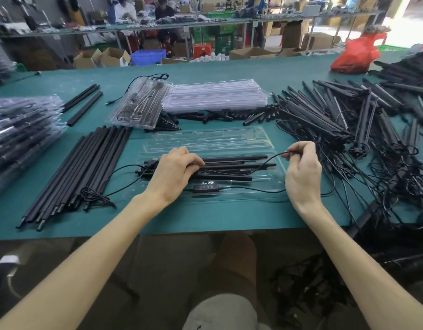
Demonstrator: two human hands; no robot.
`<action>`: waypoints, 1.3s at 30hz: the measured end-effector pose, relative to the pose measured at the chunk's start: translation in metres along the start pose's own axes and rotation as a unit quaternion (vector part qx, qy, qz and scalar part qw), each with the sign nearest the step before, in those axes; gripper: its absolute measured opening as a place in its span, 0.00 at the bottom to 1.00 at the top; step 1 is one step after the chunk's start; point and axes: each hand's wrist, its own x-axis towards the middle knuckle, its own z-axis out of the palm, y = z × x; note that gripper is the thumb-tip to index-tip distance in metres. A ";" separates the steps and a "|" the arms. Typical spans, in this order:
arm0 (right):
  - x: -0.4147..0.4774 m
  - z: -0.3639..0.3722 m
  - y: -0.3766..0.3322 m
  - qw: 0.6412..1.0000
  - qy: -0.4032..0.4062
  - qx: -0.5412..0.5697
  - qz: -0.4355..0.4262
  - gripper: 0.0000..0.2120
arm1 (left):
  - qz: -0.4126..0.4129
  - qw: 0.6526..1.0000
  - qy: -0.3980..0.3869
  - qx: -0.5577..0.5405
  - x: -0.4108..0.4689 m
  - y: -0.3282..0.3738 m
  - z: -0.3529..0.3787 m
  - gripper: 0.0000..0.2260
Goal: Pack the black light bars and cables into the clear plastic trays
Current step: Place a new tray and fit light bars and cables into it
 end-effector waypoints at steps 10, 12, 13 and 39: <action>-0.005 0.000 -0.005 0.994 -0.041 -0.044 -0.087 0.09 | 0.030 0.998 -0.052 -0.035 0.004 0.018 0.006 0.05; -0.006 0.000 -0.006 0.992 -0.048 -0.047 -0.108 0.08 | 0.047 0.996 -0.068 -0.039 0.005 0.025 0.011 0.06; -0.007 0.000 -0.007 0.991 -0.050 -0.047 -0.119 0.08 | 0.054 0.995 -0.072 -0.040 0.005 0.029 0.014 0.06; -0.005 0.002 0.000 0.990 -0.081 -0.003 -0.116 0.09 | 0.112 0.987 -0.109 -0.026 0.020 0.065 0.023 0.18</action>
